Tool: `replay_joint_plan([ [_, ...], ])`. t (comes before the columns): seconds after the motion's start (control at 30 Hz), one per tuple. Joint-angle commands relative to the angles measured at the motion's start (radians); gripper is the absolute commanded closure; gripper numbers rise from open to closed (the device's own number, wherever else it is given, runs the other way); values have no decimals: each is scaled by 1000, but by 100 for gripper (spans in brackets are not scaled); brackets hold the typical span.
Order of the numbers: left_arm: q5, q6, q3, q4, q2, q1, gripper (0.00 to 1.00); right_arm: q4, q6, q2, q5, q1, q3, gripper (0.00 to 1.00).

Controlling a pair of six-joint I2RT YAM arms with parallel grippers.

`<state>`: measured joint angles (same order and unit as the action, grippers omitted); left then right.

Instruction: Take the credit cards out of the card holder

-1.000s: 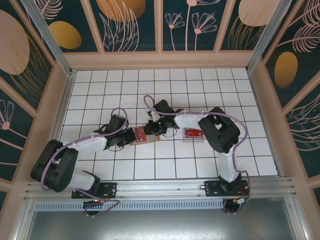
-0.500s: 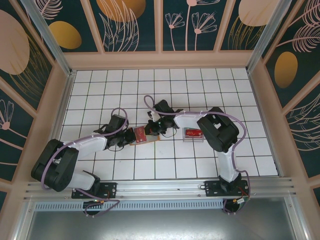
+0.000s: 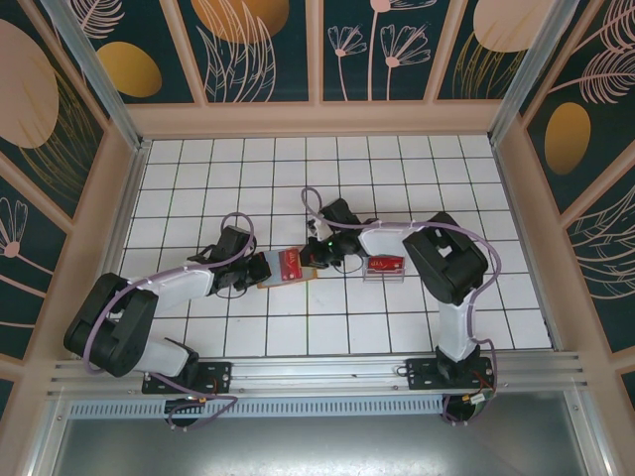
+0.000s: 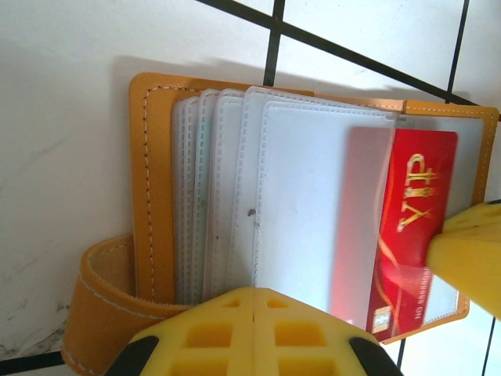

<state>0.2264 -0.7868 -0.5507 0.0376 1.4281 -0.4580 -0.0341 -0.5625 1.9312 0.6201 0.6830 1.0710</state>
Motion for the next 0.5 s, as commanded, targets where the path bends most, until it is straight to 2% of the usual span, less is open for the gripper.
replay_joint_plan([
  [0.0, -76, -2, 8, 99, 34, 6, 100, -39, 24, -65, -32, -27, -25, 100],
  [0.3, -42, 1, -49, 88, -59, 6, 99, -209, 161, -173, -88, -86, 46, 100],
  [0.37, -36, 1, -67, 86, -83, 6, 85, -271, 213, -196, -135, -87, 84, 100],
  [0.4, -34, 1, -77, 83, -95, 6, 70, -300, 245, -210, -172, -85, 100, 100],
  [0.47, -27, 3, -94, 74, -118, 5, 59, -341, 308, -248, -238, -86, 119, 100],
])
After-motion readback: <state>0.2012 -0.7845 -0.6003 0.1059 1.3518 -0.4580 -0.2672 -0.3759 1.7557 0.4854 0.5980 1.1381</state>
